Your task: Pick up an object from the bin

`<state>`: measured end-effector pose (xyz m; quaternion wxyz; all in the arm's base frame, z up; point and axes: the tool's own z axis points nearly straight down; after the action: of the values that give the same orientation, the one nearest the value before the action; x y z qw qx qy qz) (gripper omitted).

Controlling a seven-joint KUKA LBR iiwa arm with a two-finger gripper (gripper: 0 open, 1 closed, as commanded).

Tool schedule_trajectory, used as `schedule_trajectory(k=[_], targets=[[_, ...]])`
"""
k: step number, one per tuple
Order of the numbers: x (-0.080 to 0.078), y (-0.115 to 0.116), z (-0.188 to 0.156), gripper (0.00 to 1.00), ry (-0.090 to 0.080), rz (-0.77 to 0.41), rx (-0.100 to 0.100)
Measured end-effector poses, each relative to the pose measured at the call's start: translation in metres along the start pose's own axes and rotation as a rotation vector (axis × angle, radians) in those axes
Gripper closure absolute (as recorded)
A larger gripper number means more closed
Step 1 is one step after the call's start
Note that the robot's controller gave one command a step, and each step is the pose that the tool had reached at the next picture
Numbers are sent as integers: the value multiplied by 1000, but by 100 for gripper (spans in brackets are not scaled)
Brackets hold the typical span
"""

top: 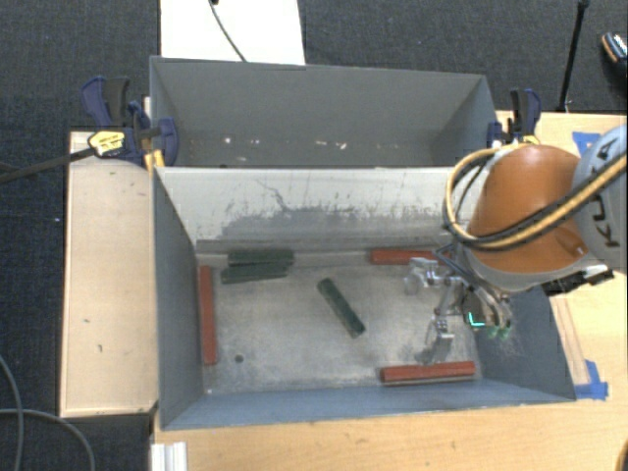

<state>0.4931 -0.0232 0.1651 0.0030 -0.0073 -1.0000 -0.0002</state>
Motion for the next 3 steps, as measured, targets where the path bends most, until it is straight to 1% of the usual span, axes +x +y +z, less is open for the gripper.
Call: schedule_trajectory(k=[1,2,3], targets=[[12,-13,95,0,-13,-225,2],[14,-53,64,0,-11,-27,2],[15,-15,65,0,-6,-185,-1]])
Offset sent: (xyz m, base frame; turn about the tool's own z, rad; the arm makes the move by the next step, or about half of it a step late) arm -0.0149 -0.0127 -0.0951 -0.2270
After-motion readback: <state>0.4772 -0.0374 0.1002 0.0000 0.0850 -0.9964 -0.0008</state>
